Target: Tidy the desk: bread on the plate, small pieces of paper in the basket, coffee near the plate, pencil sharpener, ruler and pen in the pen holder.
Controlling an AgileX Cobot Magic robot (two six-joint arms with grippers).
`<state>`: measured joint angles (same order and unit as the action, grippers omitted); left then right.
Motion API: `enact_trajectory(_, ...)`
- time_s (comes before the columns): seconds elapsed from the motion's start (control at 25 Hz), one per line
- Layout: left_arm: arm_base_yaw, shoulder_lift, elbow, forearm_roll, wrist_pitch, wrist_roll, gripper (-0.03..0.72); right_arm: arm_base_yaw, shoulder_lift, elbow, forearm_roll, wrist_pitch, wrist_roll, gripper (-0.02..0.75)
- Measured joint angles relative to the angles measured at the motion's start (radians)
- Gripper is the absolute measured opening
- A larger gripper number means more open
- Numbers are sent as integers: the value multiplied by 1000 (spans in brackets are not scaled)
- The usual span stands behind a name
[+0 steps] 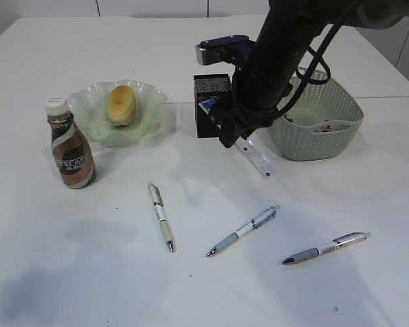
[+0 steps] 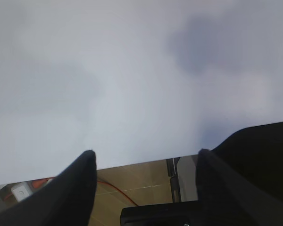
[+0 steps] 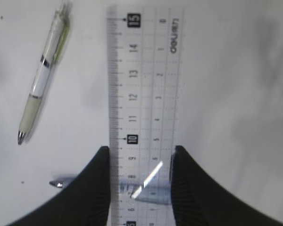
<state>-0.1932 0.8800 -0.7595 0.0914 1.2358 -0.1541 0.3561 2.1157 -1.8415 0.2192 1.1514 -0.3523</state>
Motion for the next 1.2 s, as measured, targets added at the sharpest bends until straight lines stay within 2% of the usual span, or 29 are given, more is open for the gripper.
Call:
enact_trajectory(0.72,0,0,0,-11,0,0,466,1,-77,7,2,-435,-4,296)
enact_trajectory(0.92,0,0,0,-11,0,0,466,1,-77,98,4,-699,-4,296)
enact_trajectory(1.2,0,0,0,-7,0,0,466,1,-73,155,9,-971,-4,296)
